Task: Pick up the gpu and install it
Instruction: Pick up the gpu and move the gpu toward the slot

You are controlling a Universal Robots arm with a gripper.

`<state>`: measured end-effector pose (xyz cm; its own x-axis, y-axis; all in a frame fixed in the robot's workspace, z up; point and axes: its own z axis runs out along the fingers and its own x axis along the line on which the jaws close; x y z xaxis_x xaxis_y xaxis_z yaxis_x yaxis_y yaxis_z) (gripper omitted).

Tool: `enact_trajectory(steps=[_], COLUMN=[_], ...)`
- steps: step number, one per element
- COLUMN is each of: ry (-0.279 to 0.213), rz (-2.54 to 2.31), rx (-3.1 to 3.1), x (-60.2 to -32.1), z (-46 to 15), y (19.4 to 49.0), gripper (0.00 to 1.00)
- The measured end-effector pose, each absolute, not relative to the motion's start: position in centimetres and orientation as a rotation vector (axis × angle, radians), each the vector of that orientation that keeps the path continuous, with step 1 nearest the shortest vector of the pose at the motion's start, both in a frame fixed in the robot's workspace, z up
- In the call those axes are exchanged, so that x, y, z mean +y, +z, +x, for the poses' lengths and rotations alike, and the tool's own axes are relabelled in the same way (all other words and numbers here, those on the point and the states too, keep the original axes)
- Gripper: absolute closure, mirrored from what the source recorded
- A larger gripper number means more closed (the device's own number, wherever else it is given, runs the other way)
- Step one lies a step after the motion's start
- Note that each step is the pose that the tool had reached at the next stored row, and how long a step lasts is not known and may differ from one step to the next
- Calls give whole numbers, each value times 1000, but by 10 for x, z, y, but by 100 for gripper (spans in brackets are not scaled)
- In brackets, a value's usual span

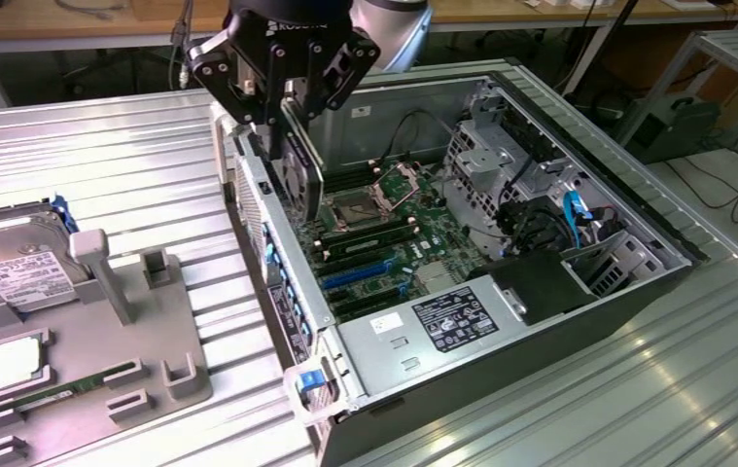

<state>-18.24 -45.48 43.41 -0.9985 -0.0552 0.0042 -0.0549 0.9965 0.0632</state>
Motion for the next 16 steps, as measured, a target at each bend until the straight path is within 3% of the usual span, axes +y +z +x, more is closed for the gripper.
enact_trajectory(steps=[16], ry=[-99], rz=[86], rx=[-3133], x=[-455], z=[-154], y=[434], gripper=[72])
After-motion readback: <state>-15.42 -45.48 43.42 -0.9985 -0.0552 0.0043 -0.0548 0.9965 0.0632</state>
